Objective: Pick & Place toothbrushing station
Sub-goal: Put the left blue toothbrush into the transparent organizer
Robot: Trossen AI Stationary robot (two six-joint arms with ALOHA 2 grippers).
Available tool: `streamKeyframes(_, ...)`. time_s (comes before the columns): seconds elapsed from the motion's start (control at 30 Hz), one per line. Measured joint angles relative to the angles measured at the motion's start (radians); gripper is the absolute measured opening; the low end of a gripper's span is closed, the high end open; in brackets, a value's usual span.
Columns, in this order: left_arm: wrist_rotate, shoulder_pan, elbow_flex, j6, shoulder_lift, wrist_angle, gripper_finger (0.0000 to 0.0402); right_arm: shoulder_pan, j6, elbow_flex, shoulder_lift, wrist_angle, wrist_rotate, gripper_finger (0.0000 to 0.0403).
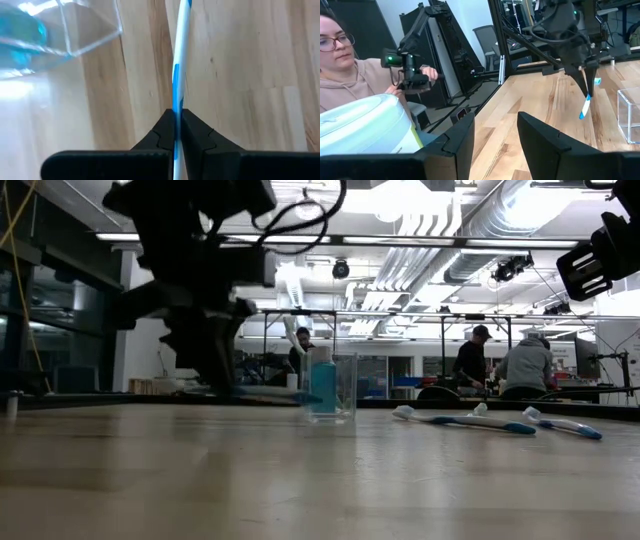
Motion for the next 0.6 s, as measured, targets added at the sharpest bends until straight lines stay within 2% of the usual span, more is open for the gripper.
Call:
streamKeyframes(0.33,-0.109,-0.061,0.111,0.006,0.000,-0.123,0.0003,0.000,0.000,0.000,0.000,0.000,0.000,0.0142)
streamKeyframes(0.6,-0.313,-0.138,0.198,0.059,0.000,-0.226,0.0003,0.000,0.000,0.000,0.000,0.000,0.000,0.0142)
